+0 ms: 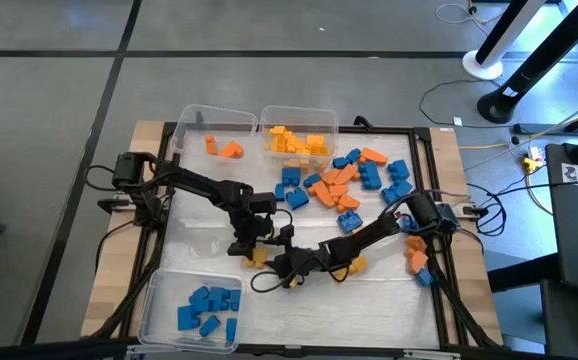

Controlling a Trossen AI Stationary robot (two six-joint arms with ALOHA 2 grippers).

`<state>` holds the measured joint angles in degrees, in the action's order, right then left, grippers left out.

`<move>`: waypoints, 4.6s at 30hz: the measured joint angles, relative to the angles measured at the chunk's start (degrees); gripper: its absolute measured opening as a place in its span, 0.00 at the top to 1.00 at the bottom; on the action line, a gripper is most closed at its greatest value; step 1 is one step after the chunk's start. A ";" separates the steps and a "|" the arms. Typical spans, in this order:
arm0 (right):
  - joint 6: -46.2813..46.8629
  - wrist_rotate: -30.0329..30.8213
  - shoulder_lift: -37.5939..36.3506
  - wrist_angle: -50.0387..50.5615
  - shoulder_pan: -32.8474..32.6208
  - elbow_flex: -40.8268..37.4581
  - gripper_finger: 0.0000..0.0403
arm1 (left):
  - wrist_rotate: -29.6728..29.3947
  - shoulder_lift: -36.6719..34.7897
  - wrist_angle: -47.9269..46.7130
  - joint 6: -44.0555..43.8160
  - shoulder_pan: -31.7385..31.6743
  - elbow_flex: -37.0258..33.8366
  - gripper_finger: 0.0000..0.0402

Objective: Sort blocks
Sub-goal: Put the yellow game piece into the top right transparent bin

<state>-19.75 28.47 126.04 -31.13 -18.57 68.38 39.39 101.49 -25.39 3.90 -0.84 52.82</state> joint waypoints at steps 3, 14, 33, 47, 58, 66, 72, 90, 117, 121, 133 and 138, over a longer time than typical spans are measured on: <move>-0.02 -0.76 0.00 -0.34 0.00 0.00 0.28 | 1.02 0.00 -0.11 1.69 -0.07 0.00 0.88; -8.47 2.92 -6.53 6.40 -3.18 0.11 0.28 | 2.78 0.00 2.25 2.28 -2.36 0.13 0.99; -10.46 13.04 -31.19 41.76 -12.22 0.09 0.28 | 4.11 -8.51 21.43 0.25 -10.55 5.08 0.99; 4.76 9.82 -40.57 55.44 -16.72 0.07 0.28 | -33.87 -16.93 29.40 11.23 -18.47 9.92 0.99; 36.15 -1.72 -37.72 74.75 -16.70 0.02 0.28 | -41.81 -11.03 29.24 12.60 -25.66 9.86 0.93; 38.17 -6.77 -33.23 75.70 -16.70 0.00 0.28 | -43.35 -7.19 29.37 11.98 -27.50 9.86 0.93; 37.73 -7.54 -29.45 75.79 -16.70 0.01 0.28 | -53.23 -6.58 29.27 6.39 -27.27 9.86 0.85; 29.76 -13.09 -25.70 75.90 -16.65 0.00 0.28 | -56.94 -6.58 29.42 6.42 -25.66 9.86 0.72; 20.38 -13.56 -25.75 76.38 -16.65 0.00 0.28 | -56.34 -8.46 27.38 0.74 -22.34 9.86 0.47; 19.45 -12.98 -25.77 76.32 -16.65 0.00 0.28 | -51.27 -8.46 24.20 -6.93 -21.92 9.86 0.48; 19.45 -12.61 -25.78 75.74 -16.65 0.00 0.28 | -48.29 -8.79 18.61 -32.01 -23.56 9.86 0.48; 19.45 -12.52 -25.79 75.57 -16.65 0.00 0.28 | -45.49 -9.31 19.95 -36.09 -23.61 9.86 0.48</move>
<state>-0.30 15.94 100.25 44.45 -35.22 68.38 -6.10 92.18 -5.44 -32.20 -24.45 62.67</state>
